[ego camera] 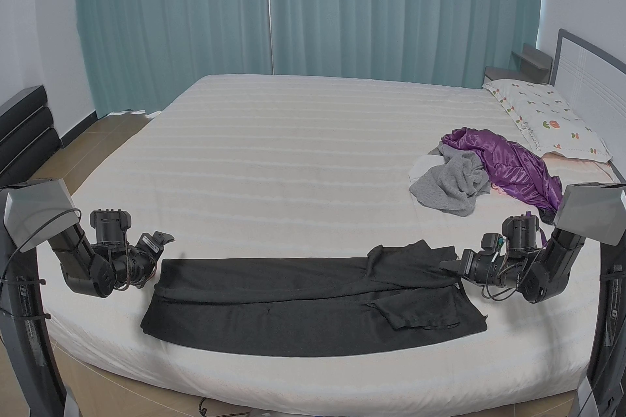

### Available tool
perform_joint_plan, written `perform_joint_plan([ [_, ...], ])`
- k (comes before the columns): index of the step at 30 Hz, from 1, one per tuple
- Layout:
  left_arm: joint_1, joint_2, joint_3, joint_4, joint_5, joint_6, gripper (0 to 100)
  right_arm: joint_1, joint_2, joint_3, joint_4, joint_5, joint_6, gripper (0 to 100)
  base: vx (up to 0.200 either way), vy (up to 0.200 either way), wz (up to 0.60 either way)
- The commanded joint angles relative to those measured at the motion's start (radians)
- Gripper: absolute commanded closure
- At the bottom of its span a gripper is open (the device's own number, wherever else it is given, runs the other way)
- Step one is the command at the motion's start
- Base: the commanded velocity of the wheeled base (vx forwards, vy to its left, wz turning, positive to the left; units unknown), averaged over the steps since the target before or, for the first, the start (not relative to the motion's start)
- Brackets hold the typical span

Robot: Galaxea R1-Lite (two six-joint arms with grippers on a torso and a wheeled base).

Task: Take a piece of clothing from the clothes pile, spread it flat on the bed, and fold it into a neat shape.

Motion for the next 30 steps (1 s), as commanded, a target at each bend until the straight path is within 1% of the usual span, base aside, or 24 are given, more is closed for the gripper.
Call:
perform_joint_plan([
  [1, 0.001, 0.0, 0.0, 0.0, 0.0, 0.0, 0, -0.01, -0.036, 0.075, -0.043, 0.012, -0.001, 100, 0.0, 0.0, 0.0],
  [6, 0.001, -0.001, 0.001, 0.0, 0.0, -0.002, 0, -0.021, -0.043, 0.136, -0.095, 0.013, -0.003, 100, 0.0, 0.0, 0.0],
  [9, 0.001, 0.0, 0.001, 0.0, 0.0, -0.002, 0, -0.022, -0.029, 0.145, -0.111, 0.012, -0.003, 100, 0.0, 0.0, 0.0],
  [18, 0.001, -0.001, 0.003, 0.0, 0.0, -0.002, 0, -0.024, -0.009, 0.159, -0.114, 0.01, -0.012, 100, 0.0, 0.0, 0.0],
  [19, 0.001, -0.001, 0.004, 0.0, 0.0, -0.002, 0, -0.024, -0.01, 0.16, -0.114, 0.012, -0.012, 0, 0.0, 0.0, 0.0],
  [24, 0.004, -0.012, 0.009, 0.001, 0.0, -0.002, 0, -0.022, -0.046, 0.163, -0.115, 0.004, -0.001, 0, 0.0, 0.0, 0.0],
  [25, 0.009, -0.038, 0.023, 0.003, 0.002, -0.002, 0, -0.024, -0.082, 0.165, -0.106, -0.001, 0.011, 0, 0.0, 0.0, 0.0],
  [26, 0.012, -0.063, 0.04, 0.006, 0.002, -0.002, 0, -0.024, -0.107, 0.173, -0.103, -0.001, 0.028, 0, 0.0, 0.0, 0.0],
  [28, 0.014, -0.129, 0.087, 0.007, 0.0, -0.003, 0, -0.018, -0.167, 0.191, -0.097, -0.008, 0.095, 0, 0.0, 0.0, 0.0],
  [30, 0.01, -0.176, 0.133, 0.009, 0.002, -0.002, 0, -0.004, -0.208, 0.2, -0.082, -0.033, 0.147, 0, 0.0, 0.0, 0.0],
])
